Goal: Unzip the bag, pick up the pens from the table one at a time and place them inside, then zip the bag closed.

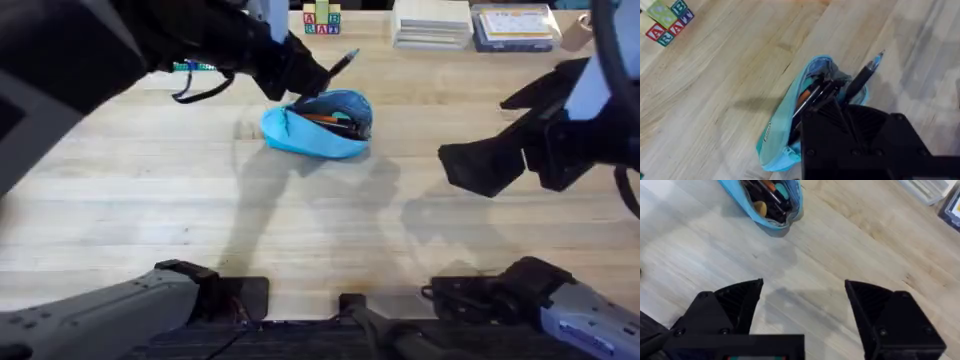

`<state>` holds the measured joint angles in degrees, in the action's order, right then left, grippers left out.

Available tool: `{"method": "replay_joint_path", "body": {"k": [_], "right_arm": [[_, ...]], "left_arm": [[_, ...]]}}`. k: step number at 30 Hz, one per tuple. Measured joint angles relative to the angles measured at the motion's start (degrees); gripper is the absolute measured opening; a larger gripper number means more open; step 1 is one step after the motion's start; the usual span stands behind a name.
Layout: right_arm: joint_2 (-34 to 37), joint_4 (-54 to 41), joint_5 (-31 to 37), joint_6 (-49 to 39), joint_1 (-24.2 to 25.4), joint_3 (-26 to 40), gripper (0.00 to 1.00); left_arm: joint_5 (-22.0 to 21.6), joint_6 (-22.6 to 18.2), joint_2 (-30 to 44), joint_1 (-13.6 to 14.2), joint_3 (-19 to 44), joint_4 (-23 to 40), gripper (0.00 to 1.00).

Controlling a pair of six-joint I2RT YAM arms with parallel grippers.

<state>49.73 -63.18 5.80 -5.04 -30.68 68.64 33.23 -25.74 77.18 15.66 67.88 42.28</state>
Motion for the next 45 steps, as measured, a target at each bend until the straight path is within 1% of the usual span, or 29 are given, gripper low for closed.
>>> {"method": "replay_joint_path", "body": {"k": [4, 5, 8, 13, 18, 26, 33, 40, 41, 42, 43, 44, 45], "right_arm": [[0.0, 0.0, 0.0, 0.0, 0.0, 0.0, 0.998], [0.0, 0.0, 0.0, 0.0, 0.0, 0.0, 0.998], [0.0, 0.0, 0.0, 0.0, 0.0, 0.0, 0.998], [0.0, 0.0, 0.0, 0.1, 0.0, 0.0, 0.996], [0.0, 0.0, 0.0, 0.2, 0.0, 0.0, 0.998], [0.0, 0.0, 0.0, 0.2, 0.0, 0.0, 0.998], [0.0, 0.0, 0.0, 0.2, 0.0, 0.0, 0.998], [0.0, 0.0, 0.0, 0.2, 0.0, 0.0, 0.997], [0.0, 0.0, 0.0, 0.2, 0.0, 0.0, 0.997], [0.0, 0.0, 0.0, 0.2, 0.0, 0.0, 0.998], [0.0, 0.0, 0.0, 0.2, 0.0, 0.0, 0.998], [0.0, 0.0, 0.0, 0.2, 0.0, 0.0, 0.998], [0.0, 0.0, 0.0, 0.2, 0.0, 0.0, 0.998]], "left_arm": [[0.0, -2.5, 2.2, 0.2, 0.0, -0.1, 0.043], [0.0, -3.6, 3.8, 0.2, 0.0, -0.3, 0.043], [0.0, -4.1, 5.7, 0.2, 0.0, -0.8, 0.043], [0.0, -5.0, 9.4, 0.2, 0.0, -3.6, 0.043], [0.0, -6.5, 12.9, 0.2, 0.0, -3.9, 0.043], [-0.3, -6.9, 14.5, 0.2, 0.0, -3.2, 0.043], [-4.2, -6.9, 14.5, 0.2, 0.0, 0.5, 0.043], [-5.5, -6.9, 14.5, 0.2, 0.0, 0.6, 0.043], [-5.7, -7.0, 14.5, 0.2, 0.0, 0.6, 0.072], [-5.8, -7.1, 14.5, 0.2, 0.0, 0.6, 0.182], [-5.8, -7.2, 14.5, 0.2, 0.0, 0.6, 0.648], [-5.7, -7.2, 14.5, 0.3, 0.0, 0.6, 0.821], [-5.6, -7.1, 14.5, 0.3, 0.0, 0.6, 0.94]]}}
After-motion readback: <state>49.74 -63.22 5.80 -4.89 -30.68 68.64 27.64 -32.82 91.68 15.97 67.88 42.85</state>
